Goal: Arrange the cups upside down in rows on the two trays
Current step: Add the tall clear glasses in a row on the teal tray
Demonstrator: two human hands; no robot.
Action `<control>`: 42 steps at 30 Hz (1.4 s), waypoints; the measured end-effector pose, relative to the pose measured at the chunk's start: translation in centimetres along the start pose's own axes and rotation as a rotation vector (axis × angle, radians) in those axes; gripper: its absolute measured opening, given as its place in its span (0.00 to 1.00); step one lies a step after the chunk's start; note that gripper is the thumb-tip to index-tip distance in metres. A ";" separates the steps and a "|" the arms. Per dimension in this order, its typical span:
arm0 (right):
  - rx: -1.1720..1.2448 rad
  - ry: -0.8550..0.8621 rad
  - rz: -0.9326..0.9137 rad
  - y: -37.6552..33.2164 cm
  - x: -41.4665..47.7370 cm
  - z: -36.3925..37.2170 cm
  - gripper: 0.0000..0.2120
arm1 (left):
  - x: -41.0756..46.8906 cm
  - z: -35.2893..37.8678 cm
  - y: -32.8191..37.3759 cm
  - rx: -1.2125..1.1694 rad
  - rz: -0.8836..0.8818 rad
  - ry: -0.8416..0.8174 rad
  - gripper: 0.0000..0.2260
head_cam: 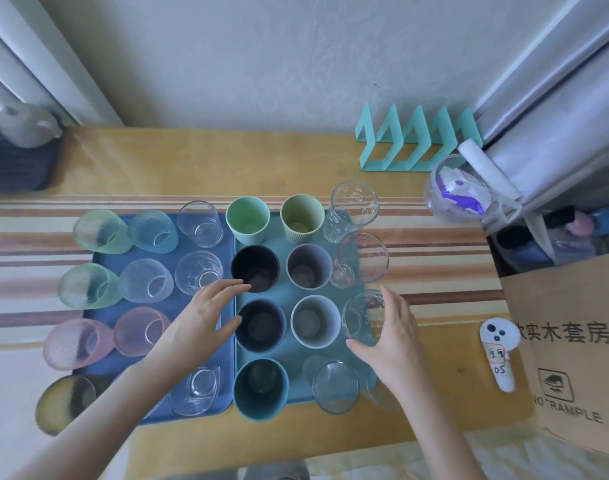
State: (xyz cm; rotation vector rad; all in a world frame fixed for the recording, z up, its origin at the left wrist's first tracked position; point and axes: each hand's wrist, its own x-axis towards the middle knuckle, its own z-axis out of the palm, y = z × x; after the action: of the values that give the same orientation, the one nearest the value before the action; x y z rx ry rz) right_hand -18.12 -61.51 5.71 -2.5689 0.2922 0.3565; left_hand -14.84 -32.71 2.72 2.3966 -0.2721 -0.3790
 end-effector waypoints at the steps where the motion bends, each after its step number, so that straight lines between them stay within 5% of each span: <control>1: -0.002 0.021 0.008 -0.1 0.1 0.1 0.45 | -0.3 0.1 -0.1 0.000 -0.003 -0.001 0.22; 11: -0.012 0.005 0.041 -0.1 0.6 0.1 0.45 | -2.3 1.2 -0.2 -0.037 -0.053 0.033 0.21; 17: 0.232 -0.011 0.089 1.1 -1.6 -1.9 0.47 | -3.9 1.8 0.7 -0.104 -0.179 0.169 0.17; 26: 0.315 -0.133 0.140 4.6 -8.5 0.3 0.45 | -7.0 4.3 0.5 -0.107 -0.440 -0.141 0.14; 42: 0.097 0.002 0.170 4.9 -8.1 1.3 0.33 | -6.6 4.2 3.0 -0.060 -0.307 -0.065 0.10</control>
State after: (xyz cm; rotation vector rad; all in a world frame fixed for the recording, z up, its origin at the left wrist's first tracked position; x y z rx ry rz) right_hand -27.37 -63.85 4.81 -2.4553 0.5185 0.3920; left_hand -22.70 -35.52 2.94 2.3715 0.0803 -0.5969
